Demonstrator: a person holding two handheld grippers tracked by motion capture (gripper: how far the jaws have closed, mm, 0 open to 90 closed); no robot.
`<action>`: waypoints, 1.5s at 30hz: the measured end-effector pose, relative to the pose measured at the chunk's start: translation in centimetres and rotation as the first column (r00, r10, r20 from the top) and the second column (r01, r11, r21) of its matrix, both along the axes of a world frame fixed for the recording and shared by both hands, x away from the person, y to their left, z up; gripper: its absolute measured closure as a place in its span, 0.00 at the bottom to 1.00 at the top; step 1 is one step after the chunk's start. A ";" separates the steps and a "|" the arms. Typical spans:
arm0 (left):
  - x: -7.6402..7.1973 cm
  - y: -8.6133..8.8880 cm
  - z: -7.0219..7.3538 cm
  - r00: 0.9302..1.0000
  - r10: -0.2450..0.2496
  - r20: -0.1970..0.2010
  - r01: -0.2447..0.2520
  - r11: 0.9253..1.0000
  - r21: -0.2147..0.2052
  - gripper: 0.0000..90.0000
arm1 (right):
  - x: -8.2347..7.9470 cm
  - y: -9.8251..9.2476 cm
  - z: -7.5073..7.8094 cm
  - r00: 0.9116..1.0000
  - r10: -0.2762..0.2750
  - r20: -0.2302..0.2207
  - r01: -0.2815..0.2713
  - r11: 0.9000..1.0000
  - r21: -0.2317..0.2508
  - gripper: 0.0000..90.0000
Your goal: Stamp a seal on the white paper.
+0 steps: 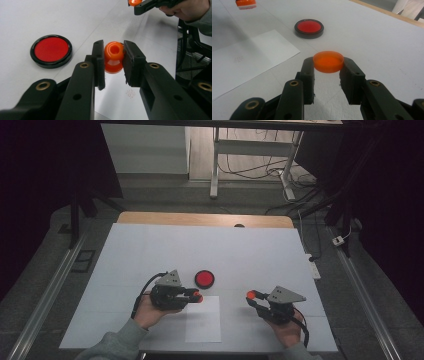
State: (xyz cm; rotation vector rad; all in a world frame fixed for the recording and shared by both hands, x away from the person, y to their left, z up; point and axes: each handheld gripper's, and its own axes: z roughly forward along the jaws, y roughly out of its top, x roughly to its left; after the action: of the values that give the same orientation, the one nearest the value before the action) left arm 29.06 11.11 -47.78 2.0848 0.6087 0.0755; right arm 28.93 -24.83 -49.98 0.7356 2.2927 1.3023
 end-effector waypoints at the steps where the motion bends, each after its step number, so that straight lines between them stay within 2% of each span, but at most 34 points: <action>1: 0.0 -0.1 -0.1 1.000 -0.001 0.000 0.001 1.000 0.002 0.81 | 0.0 0.0 0.0 1.000 0.001 0.000 -0.001 1.000 0.002 0.71; 4: 0.0 -0.2 -0.4 1.000 -0.002 -0.002 0.002 1.000 0.011 0.81 | 0.0 0.0 0.0 1.000 0.002 -0.001 -0.002 1.000 0.001 0.71; 11: 0.4 -0.9 -1.9 0.999 0.000 -0.034 0.001 0.999 0.038 0.81 | 0.0 0.1 -0.1 1.000 0.005 -0.003 -0.005 1.000 -0.008 0.71; 24: 0.6 -1.4 -2.7 0.999 -0.004 -0.045 0.007 0.998 0.065 0.81 | 0.1 0.1 -0.2 1.000 0.008 -0.005 -0.008 1.000 -0.013 0.71; 33: 0.5 -2.0 -3.4 1.000 -0.006 -0.026 0.008 0.994 0.113 0.81 | 0.1 0.1 -0.2 1.000 0.011 -0.008 -0.011 1.000 -0.012 0.71; 42: 0.5 -2.4 -3.9 1.000 -0.009 -0.024 0.012 0.992 0.126 0.81 | 0.1 0.1 -0.2 1.000 0.003 -0.004 -0.003 1.000 -0.020 0.71; 45: 0.5 -2.5 -4.0 1.000 -0.012 -0.015 0.014 0.989 0.147 0.81 | 0.1 0.1 -0.2 1.000 0.011 -0.008 -0.012 1.000 -0.013 0.71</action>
State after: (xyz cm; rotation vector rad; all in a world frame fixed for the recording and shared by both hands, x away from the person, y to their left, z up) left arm 29.54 8.58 -51.82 2.2336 0.6136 0.1016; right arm 29.04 -24.69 -50.18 0.7255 2.3129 1.2901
